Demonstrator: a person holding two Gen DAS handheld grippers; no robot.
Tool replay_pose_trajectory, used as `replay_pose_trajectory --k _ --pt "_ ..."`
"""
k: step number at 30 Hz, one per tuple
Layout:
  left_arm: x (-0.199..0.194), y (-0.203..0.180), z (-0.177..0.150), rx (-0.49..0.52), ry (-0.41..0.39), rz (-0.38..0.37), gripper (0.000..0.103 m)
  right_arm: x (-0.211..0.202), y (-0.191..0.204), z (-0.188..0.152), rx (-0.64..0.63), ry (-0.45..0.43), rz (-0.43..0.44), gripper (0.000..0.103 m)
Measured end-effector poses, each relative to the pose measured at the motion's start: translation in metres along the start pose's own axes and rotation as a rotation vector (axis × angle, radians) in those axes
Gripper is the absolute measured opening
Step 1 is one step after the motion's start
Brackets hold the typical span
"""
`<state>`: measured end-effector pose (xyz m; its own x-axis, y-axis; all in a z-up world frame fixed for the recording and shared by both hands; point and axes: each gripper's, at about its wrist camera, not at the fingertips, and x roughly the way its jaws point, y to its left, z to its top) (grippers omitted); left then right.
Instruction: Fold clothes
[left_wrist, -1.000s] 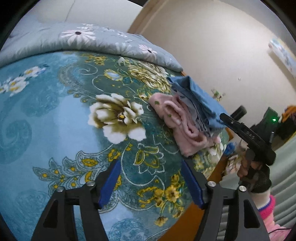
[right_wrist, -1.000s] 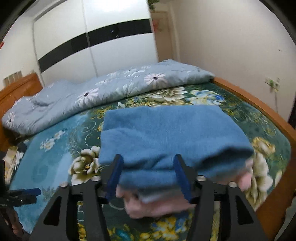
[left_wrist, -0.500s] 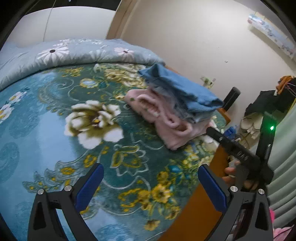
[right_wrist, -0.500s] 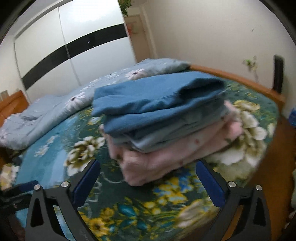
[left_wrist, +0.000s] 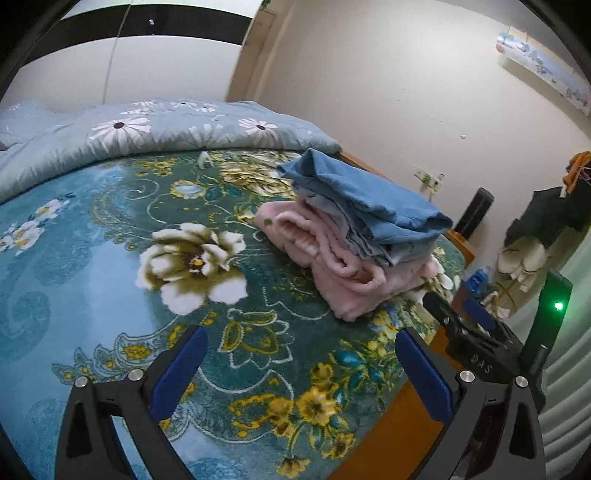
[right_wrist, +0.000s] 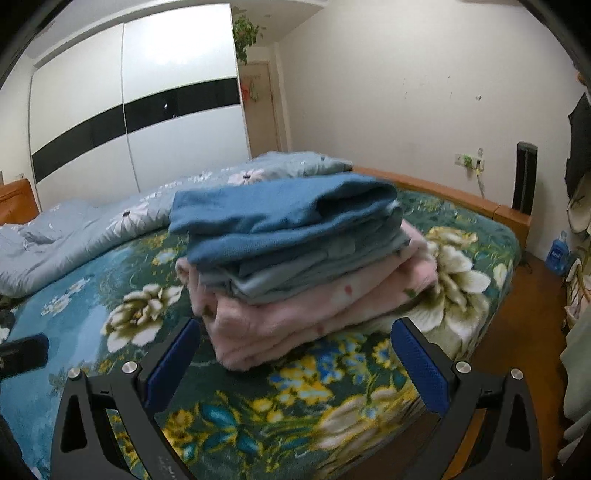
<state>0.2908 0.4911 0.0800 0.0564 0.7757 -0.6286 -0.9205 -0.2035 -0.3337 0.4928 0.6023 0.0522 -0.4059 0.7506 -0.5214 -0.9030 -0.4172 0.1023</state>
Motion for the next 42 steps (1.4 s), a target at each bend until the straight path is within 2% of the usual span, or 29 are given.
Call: replay_pose_trajectory --k 5,11,16,22,31,38,42 --pt "0.003 -0.002 -0.007 0.023 0.008 0.036 0.103 -0.003 0.005 -0.009 -0.004 0.015 -0.010 0.103" --pt "0.007 -0.002 -0.014 0.037 0.036 0.091 0.103 -0.006 0.002 -0.011 0.043 0.006 -0.081 0.103" --pt "0.006 -0.004 -0.017 0.059 0.029 0.182 0.103 -0.004 0.002 -0.013 0.053 0.031 -0.079 0.103" --pt "0.004 -0.003 -0.022 0.094 0.021 0.233 0.103 0.003 0.012 -0.018 0.044 0.071 -0.086 0.103" --pt "0.005 0.007 -0.028 0.116 0.022 0.273 0.103 0.016 0.035 -0.020 0.006 0.128 -0.084 0.103" --pt "0.008 0.017 -0.036 0.102 0.042 0.266 0.103 0.018 0.042 -0.021 -0.013 0.141 -0.105 0.103" --pt "0.011 0.019 -0.038 0.101 0.056 0.294 0.103 0.017 0.044 -0.023 -0.009 0.146 -0.106 0.103"
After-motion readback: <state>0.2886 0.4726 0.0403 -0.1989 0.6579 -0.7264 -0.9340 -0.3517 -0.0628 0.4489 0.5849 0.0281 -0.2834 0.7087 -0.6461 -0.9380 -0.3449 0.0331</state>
